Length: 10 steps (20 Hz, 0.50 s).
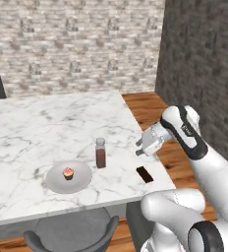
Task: Take the cinnamon bottle from the cabinet and place it on the dining table, next to the plate with the cupcake. Then take the chocolate from the dining counter and place it on the cupcake plate.
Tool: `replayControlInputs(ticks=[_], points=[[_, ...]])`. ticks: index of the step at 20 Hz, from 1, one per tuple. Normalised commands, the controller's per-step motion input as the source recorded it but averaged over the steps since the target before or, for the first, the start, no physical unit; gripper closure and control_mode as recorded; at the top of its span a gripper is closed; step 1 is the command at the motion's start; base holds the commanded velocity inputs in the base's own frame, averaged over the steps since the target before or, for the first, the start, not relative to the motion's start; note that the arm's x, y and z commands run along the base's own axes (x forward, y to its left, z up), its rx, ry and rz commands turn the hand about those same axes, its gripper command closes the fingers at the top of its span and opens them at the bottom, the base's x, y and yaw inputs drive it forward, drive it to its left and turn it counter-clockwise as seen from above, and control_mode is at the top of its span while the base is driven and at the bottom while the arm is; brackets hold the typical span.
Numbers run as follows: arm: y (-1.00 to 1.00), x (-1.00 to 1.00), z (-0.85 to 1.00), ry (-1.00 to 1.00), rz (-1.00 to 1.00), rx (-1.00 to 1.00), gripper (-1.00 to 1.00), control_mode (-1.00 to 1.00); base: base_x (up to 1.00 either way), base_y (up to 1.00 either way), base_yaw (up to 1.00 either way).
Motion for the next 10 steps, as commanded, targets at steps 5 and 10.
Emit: replayControlInputs(ticks=[5,10], points=[[0.00,-0.34,0.16,0.21,-0.44,-0.08,-1.00,-1.00,0.00,0.00,0.00],[0.00,-0.04,0.28,0.20,-0.51,-0.08,-1.00,-1.00,0.00,0.00,0.00]])
